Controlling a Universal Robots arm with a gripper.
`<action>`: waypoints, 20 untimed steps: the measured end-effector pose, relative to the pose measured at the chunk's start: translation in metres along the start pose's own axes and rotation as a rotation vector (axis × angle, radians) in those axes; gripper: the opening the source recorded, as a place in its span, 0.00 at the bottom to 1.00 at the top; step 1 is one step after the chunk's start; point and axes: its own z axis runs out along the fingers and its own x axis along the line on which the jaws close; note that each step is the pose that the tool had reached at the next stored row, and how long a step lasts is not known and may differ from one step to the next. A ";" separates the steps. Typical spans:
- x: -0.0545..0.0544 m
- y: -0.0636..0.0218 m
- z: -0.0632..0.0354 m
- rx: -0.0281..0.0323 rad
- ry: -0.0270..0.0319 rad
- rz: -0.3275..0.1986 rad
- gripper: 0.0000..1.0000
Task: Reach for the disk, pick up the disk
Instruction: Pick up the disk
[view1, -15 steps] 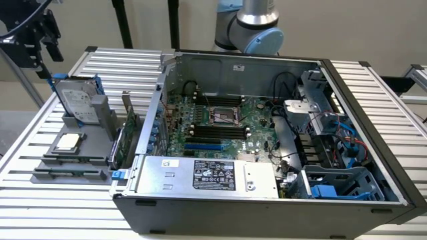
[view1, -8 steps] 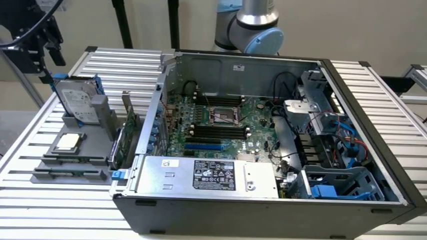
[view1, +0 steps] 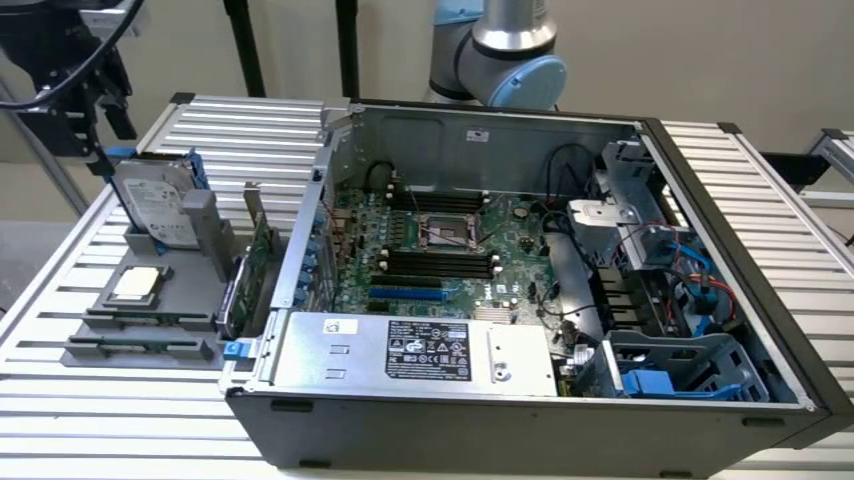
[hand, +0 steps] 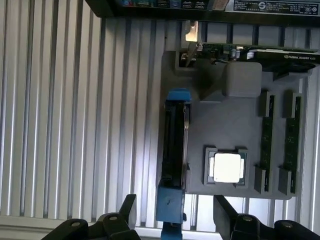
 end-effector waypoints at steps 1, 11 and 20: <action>0.001 0.0000 0.0013 -0.0003 0.0003 0.004 0.71; 0.002 0.0002 0.0127 -0.0011 0.0005 0.029 0.71; 0.003 0.0013 0.0204 -0.0011 0.0006 0.029 0.71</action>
